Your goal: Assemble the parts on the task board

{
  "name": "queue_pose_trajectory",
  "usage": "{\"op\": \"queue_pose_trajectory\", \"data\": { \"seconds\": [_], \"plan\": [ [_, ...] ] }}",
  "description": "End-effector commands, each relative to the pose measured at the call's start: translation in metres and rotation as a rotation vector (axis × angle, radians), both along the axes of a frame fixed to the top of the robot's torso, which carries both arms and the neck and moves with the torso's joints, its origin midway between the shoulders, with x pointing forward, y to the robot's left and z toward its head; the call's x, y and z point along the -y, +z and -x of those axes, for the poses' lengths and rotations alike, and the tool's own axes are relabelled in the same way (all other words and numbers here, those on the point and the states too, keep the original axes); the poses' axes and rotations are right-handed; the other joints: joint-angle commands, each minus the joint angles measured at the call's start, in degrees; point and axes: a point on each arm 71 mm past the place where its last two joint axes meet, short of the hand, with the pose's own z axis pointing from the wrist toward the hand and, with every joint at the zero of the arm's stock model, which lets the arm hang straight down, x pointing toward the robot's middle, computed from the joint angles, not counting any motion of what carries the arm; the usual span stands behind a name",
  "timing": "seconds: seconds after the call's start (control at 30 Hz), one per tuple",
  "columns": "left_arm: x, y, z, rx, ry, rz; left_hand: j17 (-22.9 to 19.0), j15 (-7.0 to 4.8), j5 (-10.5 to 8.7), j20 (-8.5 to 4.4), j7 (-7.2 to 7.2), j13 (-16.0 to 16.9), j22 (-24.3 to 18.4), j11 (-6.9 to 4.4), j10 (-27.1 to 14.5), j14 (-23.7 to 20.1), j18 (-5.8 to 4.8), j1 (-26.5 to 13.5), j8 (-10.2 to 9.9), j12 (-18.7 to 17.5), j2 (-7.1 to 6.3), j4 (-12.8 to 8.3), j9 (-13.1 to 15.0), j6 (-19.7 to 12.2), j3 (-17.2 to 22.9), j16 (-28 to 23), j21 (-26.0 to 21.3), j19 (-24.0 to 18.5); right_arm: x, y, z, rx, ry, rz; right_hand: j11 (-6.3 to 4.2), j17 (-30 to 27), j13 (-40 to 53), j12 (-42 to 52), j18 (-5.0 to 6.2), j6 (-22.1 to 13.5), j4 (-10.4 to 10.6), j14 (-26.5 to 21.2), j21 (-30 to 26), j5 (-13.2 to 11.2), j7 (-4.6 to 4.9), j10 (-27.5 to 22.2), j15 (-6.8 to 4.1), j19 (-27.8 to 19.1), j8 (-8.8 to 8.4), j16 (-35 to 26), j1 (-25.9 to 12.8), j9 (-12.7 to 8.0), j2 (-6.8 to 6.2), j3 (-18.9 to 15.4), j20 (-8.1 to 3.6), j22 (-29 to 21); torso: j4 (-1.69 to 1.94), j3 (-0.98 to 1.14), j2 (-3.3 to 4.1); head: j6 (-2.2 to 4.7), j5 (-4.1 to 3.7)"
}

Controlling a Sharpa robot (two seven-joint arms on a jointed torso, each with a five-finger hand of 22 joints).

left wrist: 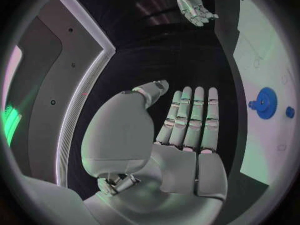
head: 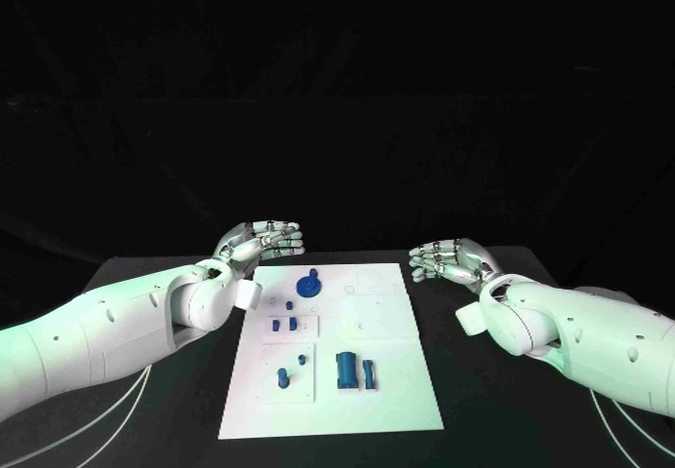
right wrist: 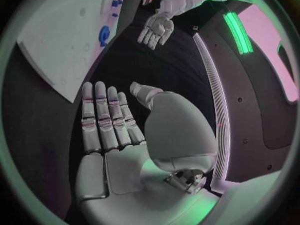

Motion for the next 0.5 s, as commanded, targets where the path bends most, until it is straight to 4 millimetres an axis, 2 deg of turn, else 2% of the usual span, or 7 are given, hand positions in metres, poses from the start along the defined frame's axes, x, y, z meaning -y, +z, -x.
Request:
{"op": "queue_pose_trajectory", "data": {
  "seconds": [0.03, 0.23, 0.27, 0.37, 0.43, 0.47, 0.5],
  "plan": [
    [-0.007, -0.004, -0.004, 0.030, 0.108, 0.050, -0.7, 0.69, -0.21, 0.07, -0.42, -0.1, -1.0, 0.71, -2.1, -1.3, 0.23, 0.4, -0.6, -1.9, -0.44, 0.0, -0.5, -0.8, -1.0, -2.4, -1.7, -0.6, 0.002, 0.003, -0.008, 0.032, 0.009, -0.128, 0.04, -1.5, -2.5, -0.9, 0.56, 0.3, -0.9, -0.6, -0.3, -0.2, 0.77, 0.5, 0.30, -0.8, -0.79, -1.9, -1.1, -0.8, 0.27, 0.3, 0.49, -2.4, 0.07, -0.22, -1.20, 1.08, 0.26],
    [-0.005, -0.020, -0.006, 0.017, 0.145, 0.063, -1.7, 1.07, -0.14, 0.17, -1.14, 0.0, -2.6, 0.58, -2.4, -2.4, -0.17, 0.8, -1.3, -2.8, 0.21, 0.5, -1.1, -1.3, -2.2, -5.4, -4.0, -1.2, 0.006, 0.001, -0.020, 0.051, -0.003, -0.132, 0.11, -5.0, -8.6, -4.2, 0.80, 0.9, -2.7, 3.4, -0.1, -0.2, 0.77, 2.5, 0.12, -1.9, -2.63, -4.5, -2.6, -2.9, 1.35, 0.4, 0.87, -9.4, 0.06, 0.10, -1.84, 1.60, 1.58],
    [-0.003, -0.020, -0.005, -0.010, 0.090, 0.024, -13.0, -9.17, -13.83, -16.44, -11.65, -3.7, -7.3, -10.55, -57.0, -47.3, -9.74, -22.2, -16.8, -8.4, 10.42, -4.6, -12.6, -46.4, -30.5, -19.6, -11.8, -44.8, 0.009, -0.001, -0.019, 0.031, -0.041, -0.060, -10.03, -22.9, -16.1, -13.4, -9.75, -47.5, -2.9, -52.3, -3.8, -3.8, -12.09, -53.2, -7.89, -50.3, -12.33, -18.5, -22.9, -26.6, 6.46, -33.1, -13.89, -40.5, 0.03, -0.10, -1.32, 1.39, 0.98],
    [-0.002, -0.019, -0.004, -0.010, 0.093, 0.021, -13.0, -9.17, -13.83, -16.44, -11.65, -3.7, -7.3, -10.55, -57.0, -47.3, -9.74, -26.2, -16.8, -8.4, 10.42, -4.6, -12.6, -46.4, -30.5, -19.6, -11.8, -44.8, 0.007, -0.001, -0.017, 0.033, -0.048, -0.067, -10.03, -22.9, -16.1, -13.4, -9.75, -47.5, -2.9, -52.3, -3.8, -3.8, -12.09, -53.2, -7.89, -50.3, -12.33, -18.5, -27.3, -26.6, 6.46, -33.1, -13.89, -40.5, 0.37, -0.06, -1.32, 1.53, 0.76],
    [0.001, -0.018, -0.003, -0.009, 0.098, 0.016, -13.0, -9.17, -13.83, -16.44, -11.65, -3.7, -7.3, -10.55, -57.0, -47.3, -9.74, -30.0, -16.8, -8.4, 10.42, -4.6, -12.6, -46.4, -30.5, -19.6, -11.8, -44.8, 0.006, 0.000, -0.015, 0.036, -0.058, -0.077, -10.03, -22.9, -16.1, -13.4, -9.75, -47.5, -2.9, -52.3, -3.8, -3.8, -12.09, -53.2, -7.89, -50.3, -12.33, -18.5, -30.6, -26.6, 6.46, -33.1, -13.89, -40.5, 0.88, 0.00, -1.31, 1.73, 0.42],
    [0.004, -0.017, -0.001, -0.008, 0.103, 0.010, -13.0, -9.17, -13.83, -16.44, -11.65, -3.7, -7.3, -10.55, -57.0, -47.3, -9.74, -32.4, -16.8, -8.4, 10.42, -4.6, -12.6, -46.4, -30.5, -19.6, -11.8, -44.8, 0.004, 0.001, -0.013, 0.040, -0.068, -0.087, -10.03, -22.9, -16.1, -13.4, -9.75, -47.5, -2.9, -52.3, -3.8, -3.8, -12.09, -53.2, -7.89, -50.3, -12.33, -18.5, -71.5, -26.6, 6.46, -33.1, -13.89, -40.5, 1.41, 0.06, -1.31, 1.94, 0.07],
    [0.006, -0.017, 0.000, -0.007, 0.107, 0.006, -13.0, -9.17, -13.83, -16.44, -11.65, -3.7, -7.3, -10.55, -57.0, -47.3, -9.74, -34.0, -16.8, -8.4, 10.42, -4.6, -12.6, -46.4, -30.5, -19.6, -11.8, -44.8, 0.003, 0.002, -0.011, 0.042, -0.077, -0.095, -10.03, -22.9, -16.1, -13.4, -9.75, -47.5, -2.9, -52.3, -3.8, -3.8, -12.09, -53.2, -7.89, -50.3, -12.33, -18.5, -71.5, -26.6, 6.46, -33.1, -13.89, -40.5, 1.83, 0.11, -1.30, 2.11, -0.20]
  ]
}}
